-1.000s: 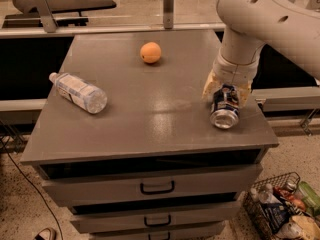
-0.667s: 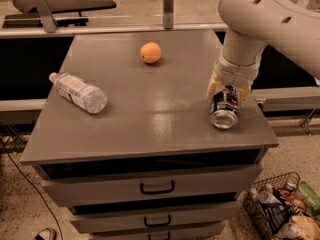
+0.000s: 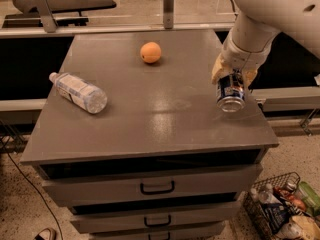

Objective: Place pepsi can upright

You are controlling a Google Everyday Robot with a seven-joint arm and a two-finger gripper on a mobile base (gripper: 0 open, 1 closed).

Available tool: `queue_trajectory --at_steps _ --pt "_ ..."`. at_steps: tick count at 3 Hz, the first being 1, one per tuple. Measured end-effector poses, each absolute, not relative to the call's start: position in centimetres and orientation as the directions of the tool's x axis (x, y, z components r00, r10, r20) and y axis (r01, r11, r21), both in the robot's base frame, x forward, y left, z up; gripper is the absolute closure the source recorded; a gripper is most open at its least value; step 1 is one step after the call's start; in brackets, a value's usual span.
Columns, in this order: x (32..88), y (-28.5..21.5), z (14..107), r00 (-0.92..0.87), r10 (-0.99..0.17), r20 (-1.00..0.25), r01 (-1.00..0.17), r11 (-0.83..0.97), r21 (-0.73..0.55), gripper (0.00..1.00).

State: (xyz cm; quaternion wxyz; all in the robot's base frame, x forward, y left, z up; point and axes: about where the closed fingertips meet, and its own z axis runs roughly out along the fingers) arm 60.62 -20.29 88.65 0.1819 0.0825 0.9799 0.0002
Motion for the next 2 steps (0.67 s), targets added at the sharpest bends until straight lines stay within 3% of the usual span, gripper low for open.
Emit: queue_trajectory --at_steps 2 --pt "62.8 -21.1 93.5 -0.809 0.009 -0.588 -0.044 0.996 0.075 1.0"
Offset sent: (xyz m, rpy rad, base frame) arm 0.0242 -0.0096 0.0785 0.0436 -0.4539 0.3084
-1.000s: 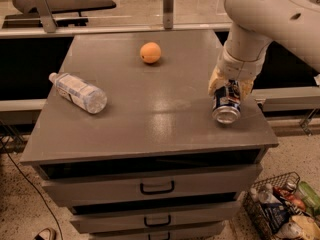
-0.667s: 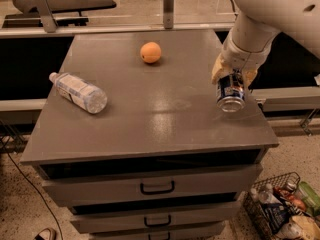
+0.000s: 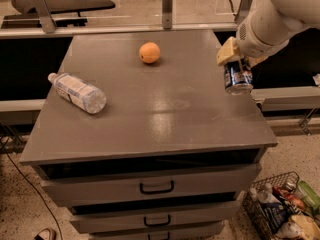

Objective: Place pepsi can upright

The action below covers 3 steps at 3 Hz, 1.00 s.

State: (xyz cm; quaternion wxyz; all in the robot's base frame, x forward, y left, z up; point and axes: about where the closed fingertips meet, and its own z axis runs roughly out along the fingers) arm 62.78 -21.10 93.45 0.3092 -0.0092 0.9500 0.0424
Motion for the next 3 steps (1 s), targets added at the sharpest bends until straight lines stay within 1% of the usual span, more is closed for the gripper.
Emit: queue_trajectory --at_steps 1,2,3 --pt "63.39 -21.07 94.02 -0.788 -0.004 -0.616 -0.06 0.996 0.07 1.0" --pt "62.98 -21.33 94.43 -0.772 0.01 -0.636 -0.059 0.994 0.087 1.0" --pt "63.97 -21.45 94.64 -0.715 0.027 -0.699 -0.105 0.984 0.146 1.0"
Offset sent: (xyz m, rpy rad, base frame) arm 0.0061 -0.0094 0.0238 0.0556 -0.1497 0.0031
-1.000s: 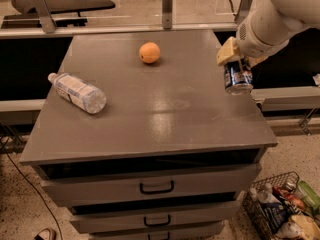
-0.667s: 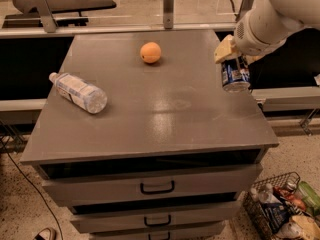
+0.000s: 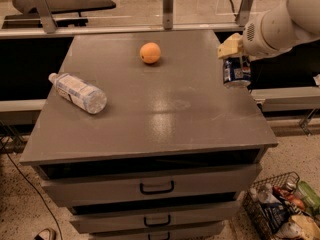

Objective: Place pepsi can upright

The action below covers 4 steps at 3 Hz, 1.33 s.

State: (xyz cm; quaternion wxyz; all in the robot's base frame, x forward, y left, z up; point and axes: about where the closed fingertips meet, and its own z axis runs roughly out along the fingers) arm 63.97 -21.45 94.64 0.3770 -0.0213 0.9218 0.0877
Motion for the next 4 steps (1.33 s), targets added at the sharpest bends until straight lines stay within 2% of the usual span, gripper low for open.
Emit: queue_trajectory --at_steps 2,3,4 --pt "69.4 -20.6 98.8 -0.474 0.1 -0.875 -0.315 0.908 0.274 1.0" --pt "71.0 -18.8 99.2 -0.403 0.056 -0.913 -0.43 0.869 0.243 1.0" --pt "71.3 -18.2 99.3 -0.376 0.017 -0.926 -0.464 0.862 0.204 1.0"
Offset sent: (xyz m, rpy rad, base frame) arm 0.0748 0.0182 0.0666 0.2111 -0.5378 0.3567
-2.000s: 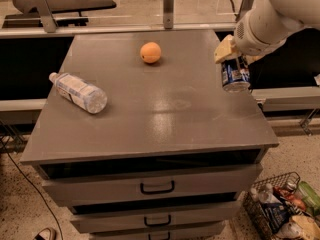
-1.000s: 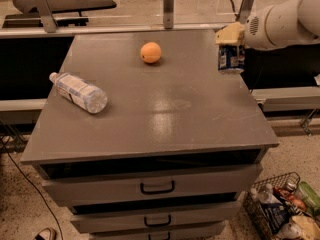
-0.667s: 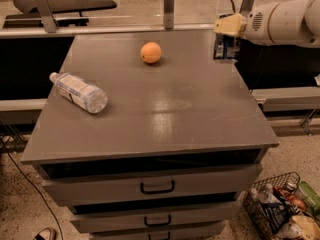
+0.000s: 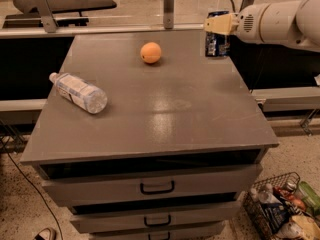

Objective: Place pepsi can upright

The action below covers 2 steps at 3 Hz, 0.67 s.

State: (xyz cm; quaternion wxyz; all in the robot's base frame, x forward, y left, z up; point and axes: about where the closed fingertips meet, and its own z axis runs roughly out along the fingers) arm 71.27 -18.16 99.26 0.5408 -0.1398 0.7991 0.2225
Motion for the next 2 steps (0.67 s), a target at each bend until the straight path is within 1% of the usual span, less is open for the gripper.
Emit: queue_trajectory --at_steps 1,2 --pt "71.0 -17.7 99.0 -0.374 0.039 -0.927 -0.486 0.843 0.231 1.0" --pt "69.3 -16.5 97.1 -0.367 0.028 -0.93 -0.567 0.786 0.247 1.0"
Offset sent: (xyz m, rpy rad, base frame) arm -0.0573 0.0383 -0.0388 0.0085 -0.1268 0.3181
